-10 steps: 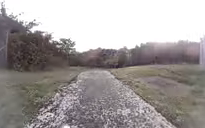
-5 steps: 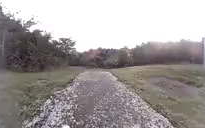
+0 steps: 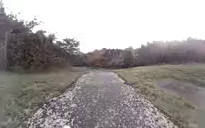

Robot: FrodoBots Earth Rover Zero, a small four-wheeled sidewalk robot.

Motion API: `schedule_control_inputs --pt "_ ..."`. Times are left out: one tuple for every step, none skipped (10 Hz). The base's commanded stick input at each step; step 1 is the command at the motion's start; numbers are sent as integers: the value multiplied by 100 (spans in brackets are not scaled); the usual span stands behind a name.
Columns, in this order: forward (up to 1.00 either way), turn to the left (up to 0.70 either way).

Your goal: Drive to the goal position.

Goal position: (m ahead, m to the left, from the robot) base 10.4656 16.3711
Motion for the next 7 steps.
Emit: schedule_control_inputs --pt "70 0" --pt "70 0" --pt "70 0" --pt "70 0" --pt "70 0" --pt "70 0" --pt "70 0"
